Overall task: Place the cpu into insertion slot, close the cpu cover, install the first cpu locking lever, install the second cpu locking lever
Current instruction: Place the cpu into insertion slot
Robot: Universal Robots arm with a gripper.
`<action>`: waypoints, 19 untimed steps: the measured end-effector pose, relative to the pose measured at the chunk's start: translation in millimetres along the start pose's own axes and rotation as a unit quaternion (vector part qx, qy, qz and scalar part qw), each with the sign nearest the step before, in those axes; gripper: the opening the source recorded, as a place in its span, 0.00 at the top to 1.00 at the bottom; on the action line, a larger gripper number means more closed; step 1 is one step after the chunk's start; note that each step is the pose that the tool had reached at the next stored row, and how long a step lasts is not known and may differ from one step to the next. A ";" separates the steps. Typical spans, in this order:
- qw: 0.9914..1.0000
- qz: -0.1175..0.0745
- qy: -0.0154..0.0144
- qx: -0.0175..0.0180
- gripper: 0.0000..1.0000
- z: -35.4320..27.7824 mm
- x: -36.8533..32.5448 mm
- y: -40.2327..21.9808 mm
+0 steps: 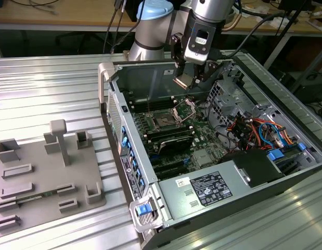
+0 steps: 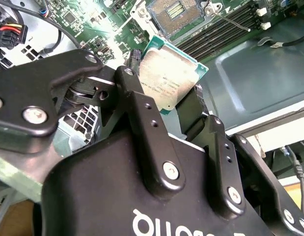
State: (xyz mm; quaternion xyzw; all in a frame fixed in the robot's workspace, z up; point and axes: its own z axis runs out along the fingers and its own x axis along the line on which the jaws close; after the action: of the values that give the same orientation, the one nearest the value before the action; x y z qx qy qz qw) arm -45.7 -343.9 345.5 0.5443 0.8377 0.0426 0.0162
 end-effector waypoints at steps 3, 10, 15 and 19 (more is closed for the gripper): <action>1.000 0.009 -0.001 0.000 0.45 0.1 0.0 -0.1; 1.000 0.016 -0.001 0.000 0.45 0.1 0.1 -0.1; 1.000 0.021 -0.002 0.000 0.45 0.2 0.2 -0.4; 0.999 0.037 -0.003 -0.001 0.45 1.8 0.2 -0.6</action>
State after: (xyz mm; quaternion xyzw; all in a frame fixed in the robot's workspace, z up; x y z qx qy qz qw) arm -46.2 -343.9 343.7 0.5751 0.8168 0.0420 0.0178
